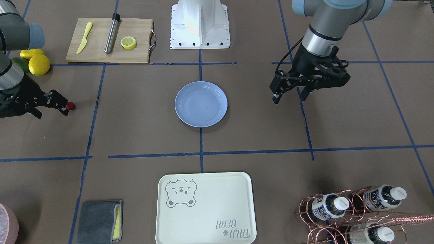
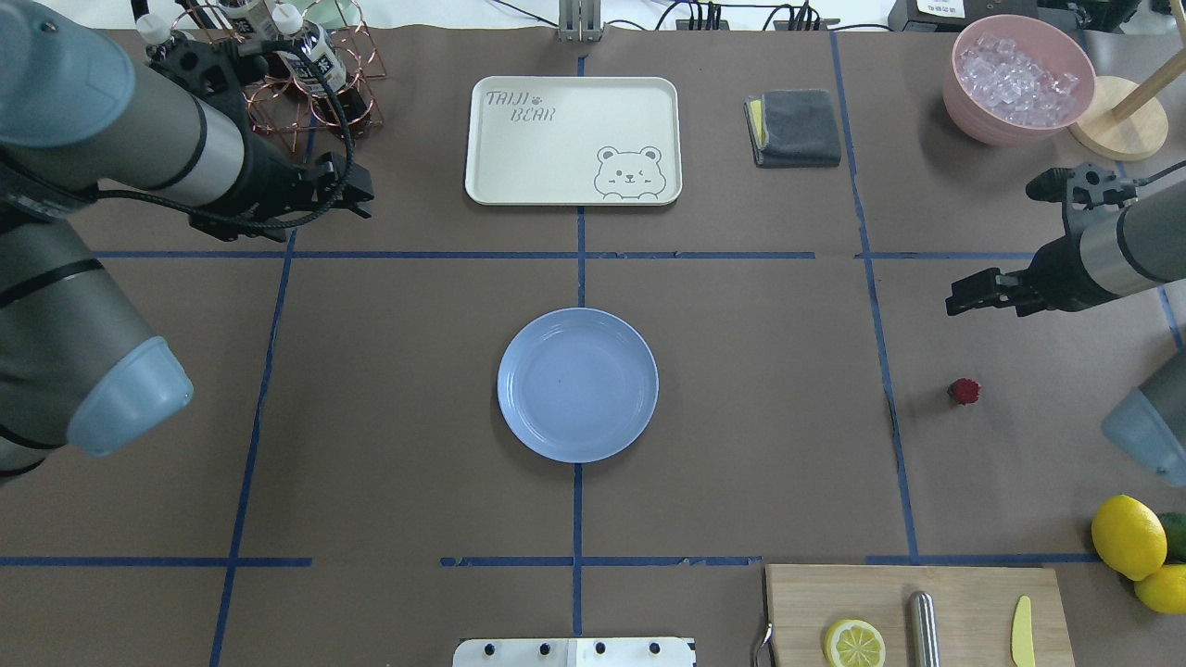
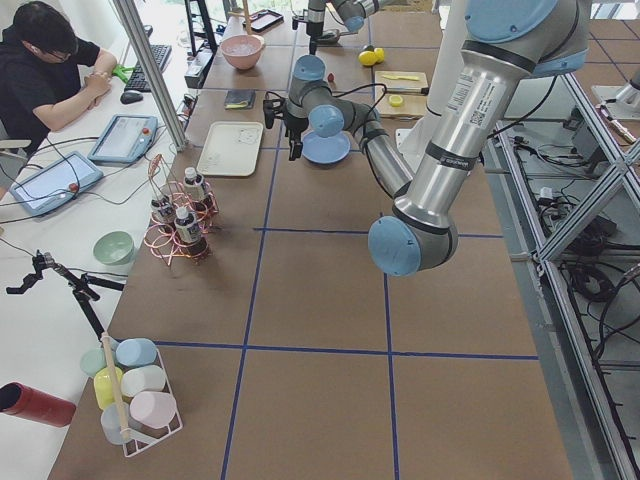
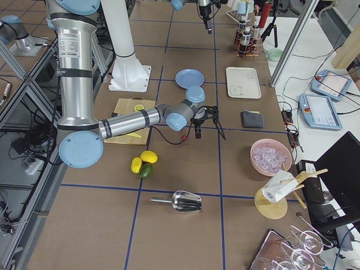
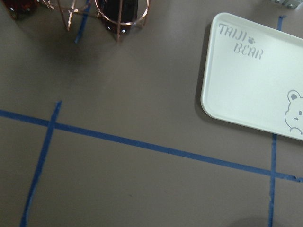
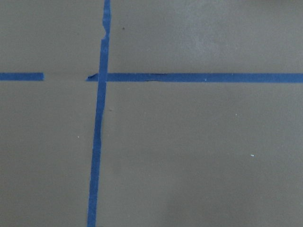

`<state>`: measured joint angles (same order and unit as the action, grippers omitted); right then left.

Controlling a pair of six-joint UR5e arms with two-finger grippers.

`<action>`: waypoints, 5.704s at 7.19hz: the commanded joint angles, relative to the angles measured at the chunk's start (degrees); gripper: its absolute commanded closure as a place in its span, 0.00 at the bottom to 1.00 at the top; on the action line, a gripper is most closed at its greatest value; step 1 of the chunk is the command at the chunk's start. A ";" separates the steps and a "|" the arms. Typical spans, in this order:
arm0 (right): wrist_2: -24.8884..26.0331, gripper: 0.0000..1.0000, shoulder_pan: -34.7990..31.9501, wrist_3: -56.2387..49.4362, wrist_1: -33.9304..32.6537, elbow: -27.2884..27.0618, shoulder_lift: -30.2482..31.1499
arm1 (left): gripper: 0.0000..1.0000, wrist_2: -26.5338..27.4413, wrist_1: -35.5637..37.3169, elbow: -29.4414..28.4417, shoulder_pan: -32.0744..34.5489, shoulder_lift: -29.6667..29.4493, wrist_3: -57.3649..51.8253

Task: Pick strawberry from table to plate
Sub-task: 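Release the plate and lift the left gripper while the right gripper reaches out, then lower the right gripper onto the red strawberry and close it, then carry the strawberry with the right gripper over the light blue plate, then lower the strawberry onto the plate and open the right gripper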

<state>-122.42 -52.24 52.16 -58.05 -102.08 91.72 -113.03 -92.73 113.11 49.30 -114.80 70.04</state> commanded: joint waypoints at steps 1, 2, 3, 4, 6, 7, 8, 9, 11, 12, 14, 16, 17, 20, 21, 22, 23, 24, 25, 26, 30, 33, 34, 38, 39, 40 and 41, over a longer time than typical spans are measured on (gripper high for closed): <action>4.78 0.00 5.36 0.83 1.80 0.12 2.05 | 0.00 -0.52 1.32 -0.08 2.20 0.19 -3.68; 5.69 0.00 6.70 1.10 1.80 0.56 2.06 | 0.00 -0.52 1.32 -0.08 2.20 0.28 -3.60; 5.70 0.00 7.41 1.02 1.80 1.26 2.32 | 0.00 -0.52 1.32 -0.08 2.20 0.28 -3.68; 5.70 0.00 8.46 1.01 1.71 1.44 2.41 | 0.00 -0.52 1.32 -0.17 2.20 0.19 -3.68; 5.44 0.15 8.47 1.01 1.71 1.35 2.49 | 0.00 -0.52 1.32 -0.08 2.20 0.28 -3.68; 5.35 0.25 8.56 0.93 1.71 1.44 2.49 | 0.00 -0.52 1.32 -0.08 2.20 0.19 -3.60; 5.35 0.53 8.47 0.93 1.71 1.35 2.49 | 0.00 -0.52 1.32 -0.08 2.20 0.28 -3.68; 5.44 0.84 8.47 0.75 1.71 1.27 2.49 | 0.00 -0.52 1.32 -0.17 2.20 0.28 -3.60; 5.61 1.00 8.29 0.40 1.71 0.92 2.49 | 0.00 -0.52 1.32 -0.43 2.12 0.28 -3.60; 5.61 1.00 8.29 0.23 1.62 0.65 2.41 | 0.00 -0.52 1.32 -0.61 1.94 0.19 -3.60; 4.65 1.00 8.47 0.66 -0.56 -4.16 1.45 | 0.00 -0.61 1.32 -0.26 2.20 0.28 -3.68; 4.39 1.00 8.56 1.10 -12.63 -6.11 -8.78 | 0.00 -0.61 2.54 -0.17 2.90 0.45 -6.38; 4.30 1.00 8.64 1.89 -19.49 -6.81 -15.02 | 0.00 -0.61 3.94 -0.08 4.30 1.32 -11.28; 4.29 1.00 15.12 16.17 -26.15 -2.72 -31.91 | 0.00 -0.52 3.43 -0.26 6.24 8.34 -25.70; 6.82 1.00 18.28 21.00 -26.06 -0.25 -35.09 | 0.00 -0.44 2.91 -0.69 6.77 10.28 -28.70; 8.15 1.00 20.40 26.36 -25.54 1.86 -37.30 | 0.00 -0.70 1.95 -0.78 7.82 12.04 -30.39; 8.34 1.00 21.55 28.15 -25.54 3.53 -39.15 | 0.00 -0.70 0.20 -0.78 8.87 14.14 -32.23; 9.73 1.00 23.04 28.17 -25.45 5.73 -40.38 | 0.00 -0.79 -2.34 -0.78 9.84 16.51 -33.47; 11.22 1.00 23.93 28.17 -25.36 8.79 -42.57 | 0.00 -0.87 -5.33 -1.13 10.20 18.89 -34.52; 11.50 1.00 24.55 28.17 -23.36 11.09 -43.29 | 0.00 -1.40 -6.84 -1.48 11.94 20.39 -36.80; 13.95 1.00 25.25 29.32 -19.39 17.32 -46.10 | 0.00 -3.69 -6.94 -5.00 17.40 21.20 -46.03; 14.93 1.00 26.31 29.23 -18.42 18.84 -46.29 | 0.00 -3.69 -6.94 -5.27 17.67 21.20 -46.05; 14.93 1.00 26.31 29.31 -18.42 18.84 -46.28 | 0.00 -3.69 -6.94 -5.27 17.67 21.20 -46.05; 14.93 0.01 26.22 30.02 -18.06 18.41 -46.28 | 0.00 -3.69 -9.05 -6.76 17.93 21.20 -46.13; 14.93 0.01 25.70 29.84 -18.15 17.79 -46.37 | 0.00 -3.69 -9.05 -7.37 18.89 21.20 -47.70; 14.76 0.00 24.39 29.84 -18.59 15.79 -46.29 | 0.00 -3.77 -9.05 -8.94 21.25 21.20 -51.28; 13.80 0.00 21.85 29.76 -19.20 12.37 -45.33 | 0.00 -3.78 -8.96 -10.26 23.36 21.11 -54.37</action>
<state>-107.85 -28.02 82.00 -76.65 -86.46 45.66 -116.78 -101.75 104.40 70.24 -93.62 19.26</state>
